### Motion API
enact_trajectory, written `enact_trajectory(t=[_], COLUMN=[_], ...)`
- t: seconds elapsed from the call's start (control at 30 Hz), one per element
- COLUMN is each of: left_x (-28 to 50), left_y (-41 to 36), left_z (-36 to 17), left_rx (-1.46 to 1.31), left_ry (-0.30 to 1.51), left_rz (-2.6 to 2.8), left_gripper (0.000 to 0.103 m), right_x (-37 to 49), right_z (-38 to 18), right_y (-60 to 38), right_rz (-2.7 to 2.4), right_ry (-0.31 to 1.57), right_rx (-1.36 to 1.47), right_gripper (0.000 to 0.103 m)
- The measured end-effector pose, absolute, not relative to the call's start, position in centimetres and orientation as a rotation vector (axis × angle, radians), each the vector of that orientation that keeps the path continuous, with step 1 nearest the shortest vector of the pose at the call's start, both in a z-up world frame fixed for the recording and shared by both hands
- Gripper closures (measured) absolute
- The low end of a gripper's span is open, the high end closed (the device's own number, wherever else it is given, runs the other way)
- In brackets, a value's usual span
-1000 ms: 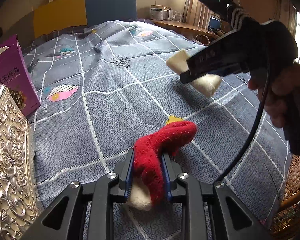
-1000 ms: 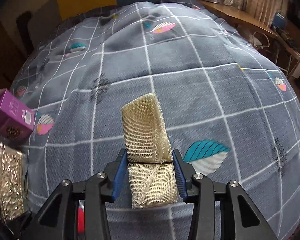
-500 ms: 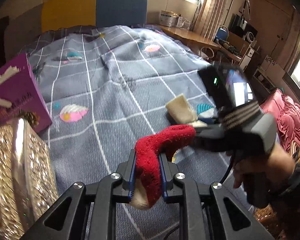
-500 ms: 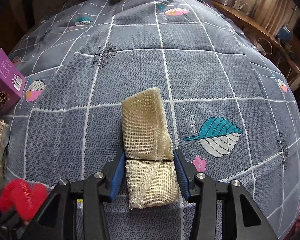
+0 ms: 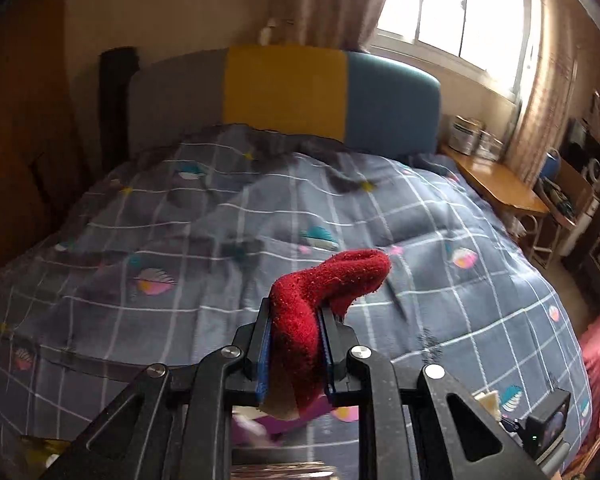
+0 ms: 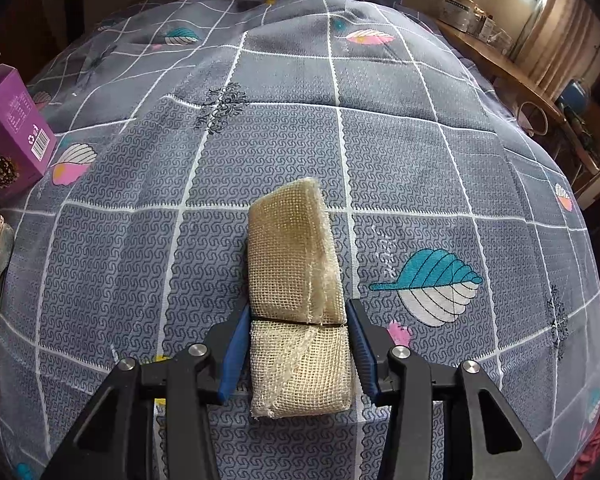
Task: Organize soft objects
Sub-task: 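Carry the red sock into the gold tray and open the left gripper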
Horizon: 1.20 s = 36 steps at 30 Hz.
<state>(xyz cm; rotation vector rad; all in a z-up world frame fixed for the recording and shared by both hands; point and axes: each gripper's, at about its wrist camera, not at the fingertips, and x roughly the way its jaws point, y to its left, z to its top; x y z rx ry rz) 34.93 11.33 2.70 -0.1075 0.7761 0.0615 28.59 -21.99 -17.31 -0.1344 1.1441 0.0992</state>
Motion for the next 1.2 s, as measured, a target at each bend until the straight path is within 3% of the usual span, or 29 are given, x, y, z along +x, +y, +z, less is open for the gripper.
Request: enact_trajectory(t=[0.27,0.47,0.8,1.0,1.2], left_x=[23.7,13.5,4.1,5.1,5.1], left_y=[25.5,30.2,26.5,22.9,21.6], left_z=[-1.0,-4.1,-10.2,-14.2,-14.7], left_rx=[-0.232,-0.316,-0.327,-0.121,-0.052], left_ry=[0.785,0.768,0.859,0.905,0.869], left_rz=[0.251,0.319,0.239,0.300,0.324], left_gripper=[0.084,0.084,0.084,0.084,0.080], right_x=[28.5,28.4,27.2,26.7,26.5], right_z=[-17.3,-17.2,-17.0,-16.8,-16.7], right_y=[-22.4,-22.1,-21.5,-21.0,-20.8], right_rz=[0.102,0.103,0.097,0.076,0.065], right_ry=[1.141,1.122,1.086,1.074,1.070], right_rx=[-0.152,-0.187,-0.236,-0.254,-0.269], right_gripper=[0.055,0.055,0.058,0.058,0.058])
